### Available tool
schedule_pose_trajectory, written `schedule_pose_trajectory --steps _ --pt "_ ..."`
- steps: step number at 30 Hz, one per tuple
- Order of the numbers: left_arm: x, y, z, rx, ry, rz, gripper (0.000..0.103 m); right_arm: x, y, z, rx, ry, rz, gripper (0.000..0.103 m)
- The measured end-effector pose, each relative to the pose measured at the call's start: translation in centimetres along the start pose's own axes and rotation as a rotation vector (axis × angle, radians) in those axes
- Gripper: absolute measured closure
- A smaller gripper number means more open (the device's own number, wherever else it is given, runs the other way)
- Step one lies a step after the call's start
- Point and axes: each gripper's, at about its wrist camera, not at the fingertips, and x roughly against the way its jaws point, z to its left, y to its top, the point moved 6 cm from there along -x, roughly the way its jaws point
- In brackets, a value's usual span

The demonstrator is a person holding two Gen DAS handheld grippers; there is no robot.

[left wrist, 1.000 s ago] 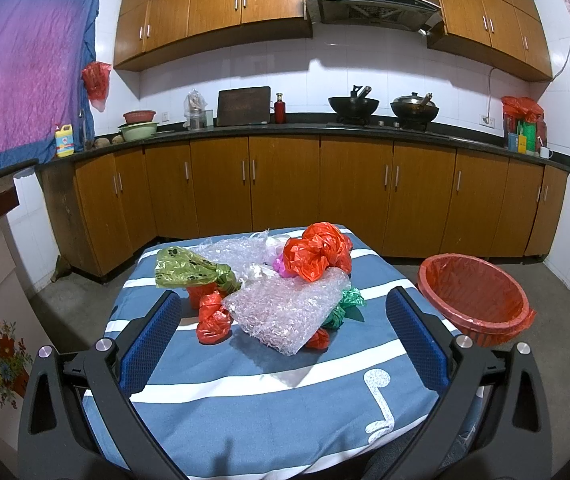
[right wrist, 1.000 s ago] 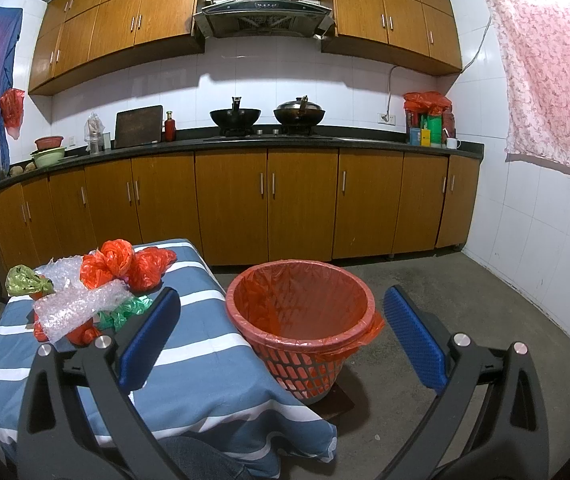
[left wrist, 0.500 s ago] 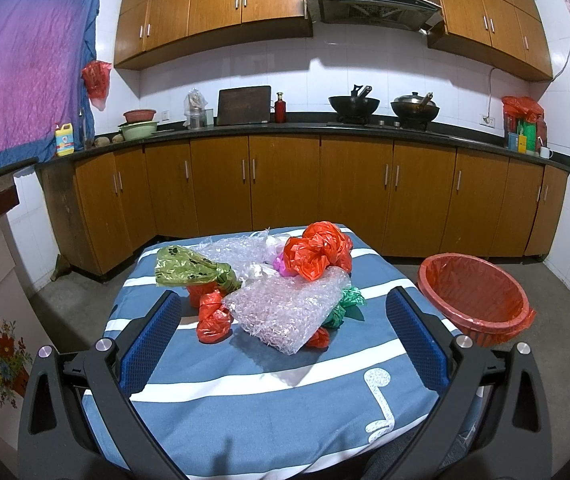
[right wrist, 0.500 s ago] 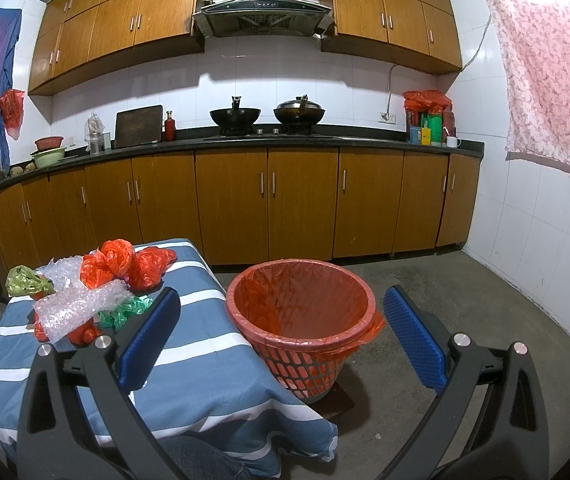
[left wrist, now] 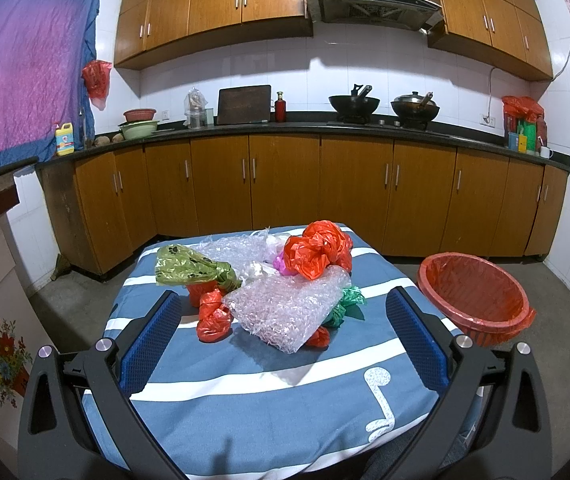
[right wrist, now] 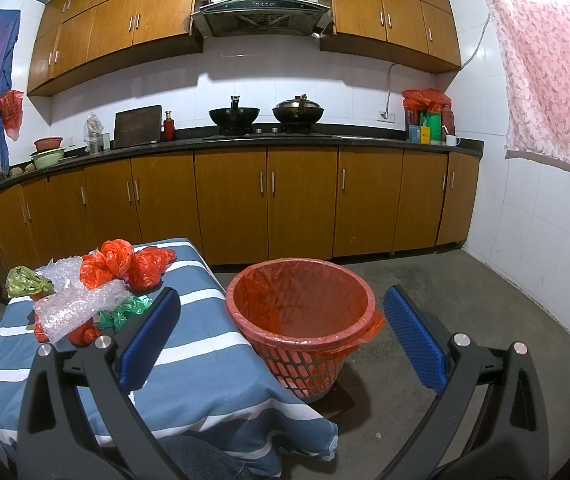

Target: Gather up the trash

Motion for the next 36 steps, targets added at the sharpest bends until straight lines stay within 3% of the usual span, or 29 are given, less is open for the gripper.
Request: schedule_pose_trajectory --steps 19,26,36 --pt "-0.7 -1.2 0.6 -0.002 0.027 0.016 0.002 -1.6 -0.1 0.4 -0.031 0.039 0.031 0.004" --pt "-1.7 -2.0 4.3 0.072 0.062 0.064 0.002 -4.2 0.5 4.5 -0.023 0.115 0.064 0.004" --pt "-3.7 -1.9 10.4 0.093 0.221 0.061 0.002 -10.5 1.5 13.6 0.036 0.261 0.153 0.004"
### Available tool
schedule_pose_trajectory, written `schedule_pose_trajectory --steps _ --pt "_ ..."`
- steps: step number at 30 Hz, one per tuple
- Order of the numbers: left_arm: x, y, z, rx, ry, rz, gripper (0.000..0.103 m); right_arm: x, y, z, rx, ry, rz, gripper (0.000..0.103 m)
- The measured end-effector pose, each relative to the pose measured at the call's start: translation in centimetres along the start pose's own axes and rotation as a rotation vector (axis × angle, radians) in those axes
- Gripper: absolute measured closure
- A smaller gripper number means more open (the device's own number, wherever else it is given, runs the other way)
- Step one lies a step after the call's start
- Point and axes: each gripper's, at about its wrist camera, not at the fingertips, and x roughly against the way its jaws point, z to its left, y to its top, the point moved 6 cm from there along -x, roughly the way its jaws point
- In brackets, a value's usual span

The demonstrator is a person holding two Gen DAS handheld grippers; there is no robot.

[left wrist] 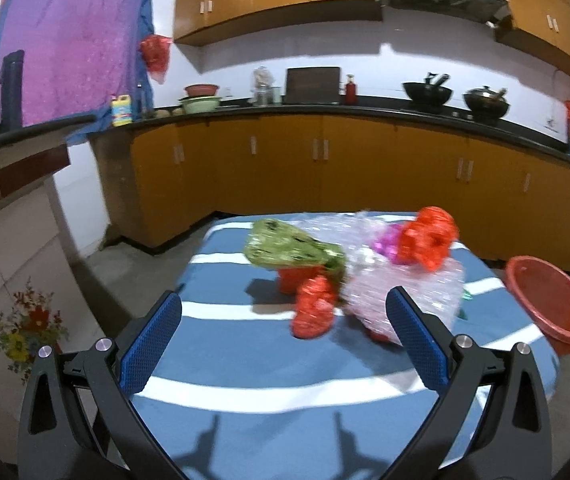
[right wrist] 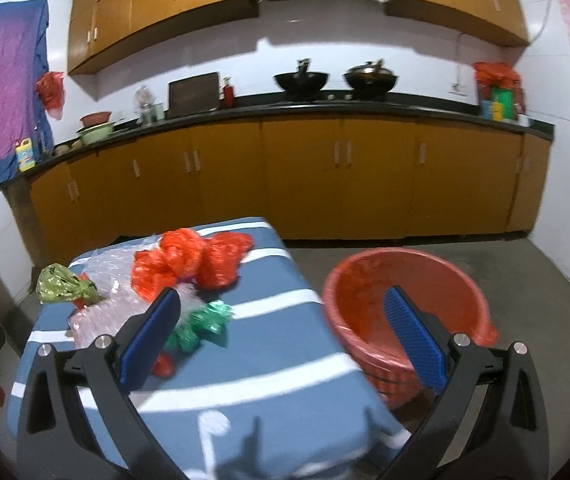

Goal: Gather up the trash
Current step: 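Grasp the green bag with the left tool while the right tool grasps a red bag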

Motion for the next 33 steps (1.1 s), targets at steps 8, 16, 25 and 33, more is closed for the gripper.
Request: schedule_pose_trajectory --steps 8,16,25,33 --pt "-4.5 1.2 2.3 0.047 0.030 -0.008 0.002 -6.4 2.5 6.0 0.062 0.099 0.020 0.004" --pt "-9.0 1.9 2.9 0.055 0.057 -0.028 0.002 -12.3 3.2 9.4 0.080 0.118 0.049 0.004" --pt "-11.8 2.3 2.6 0.027 0.060 -0.029 0.002 -17.6 1.6 10.8 0.102 0.096 0.146 0.004" --pt "-13.0 2.1 1.8 0.010 0.035 -0.014 0.002 -18.5 -0.7 11.1 0.103 0.152 0.212 0.048"
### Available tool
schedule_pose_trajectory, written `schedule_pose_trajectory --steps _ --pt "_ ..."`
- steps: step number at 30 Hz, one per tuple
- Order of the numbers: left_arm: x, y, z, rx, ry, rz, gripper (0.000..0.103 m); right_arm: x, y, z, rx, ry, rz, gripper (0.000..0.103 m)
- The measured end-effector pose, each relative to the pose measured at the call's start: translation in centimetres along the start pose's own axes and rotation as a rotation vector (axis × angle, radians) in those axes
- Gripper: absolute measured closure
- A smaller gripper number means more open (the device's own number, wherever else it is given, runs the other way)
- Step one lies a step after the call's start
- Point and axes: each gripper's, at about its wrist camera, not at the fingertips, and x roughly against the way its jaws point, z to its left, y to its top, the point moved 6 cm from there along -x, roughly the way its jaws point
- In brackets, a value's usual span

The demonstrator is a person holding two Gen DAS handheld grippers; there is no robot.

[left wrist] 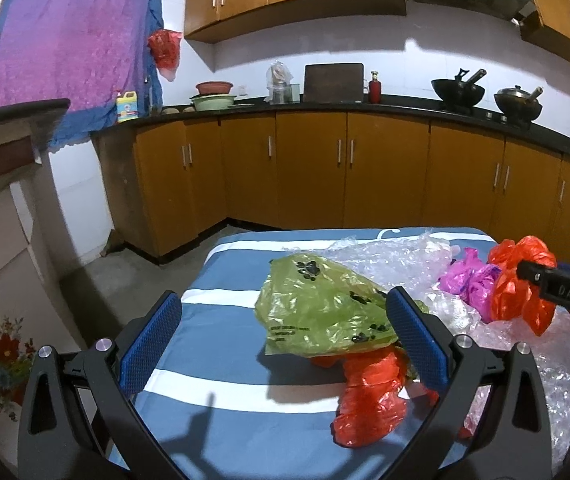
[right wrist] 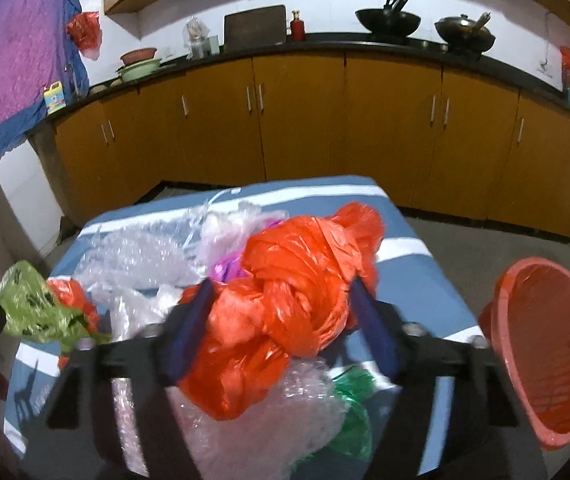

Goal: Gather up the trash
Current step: 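Grasp the green bag with the left tool while the right tool grasps a red bag, then carry both bags to the red wastebasket and open both tools to drop them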

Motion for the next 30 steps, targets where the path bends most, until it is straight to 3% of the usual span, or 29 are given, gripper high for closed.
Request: schedule_pose_trajectory --steps 2,7,22,25,27,28,30 --pt "-0.1 0.0 -0.2 -0.002 -0.006 0.002 0.002 0.0 -0.2 0.0 -0.001 0.013 0.001 0.061" --pt "-0.7 0.0 -0.5 0.009 -0.028 0.022 0.002 1.1 0.1 0.1 0.003 0.032 -0.028 0.071" --pt "-4.4 -1.5 -1.0 0.046 -0.120 0.181 0.002 5.1 1.4 -3.0 -0.071 0.068 -0.120 0.073" --pt "-4.3 -1.6 -1.3 0.032 -0.125 0.175 0.021 5.3 1.4 -3.8 -0.082 0.061 -0.126 0.073" --pt "-4.2 -1.6 -1.6 0.021 -0.133 0.171 0.039 5.3 1.3 -4.3 -0.093 0.054 -0.122 0.073" --pt "-4.1 -1.5 -1.8 0.017 -0.137 0.168 0.043 5.3 1.1 -4.4 -0.097 0.050 -0.121 0.073" --pt "-3.9 -1.4 -2.0 0.010 -0.146 0.159 0.060 5.2 1.0 -4.7 -0.102 0.044 -0.120 0.073"
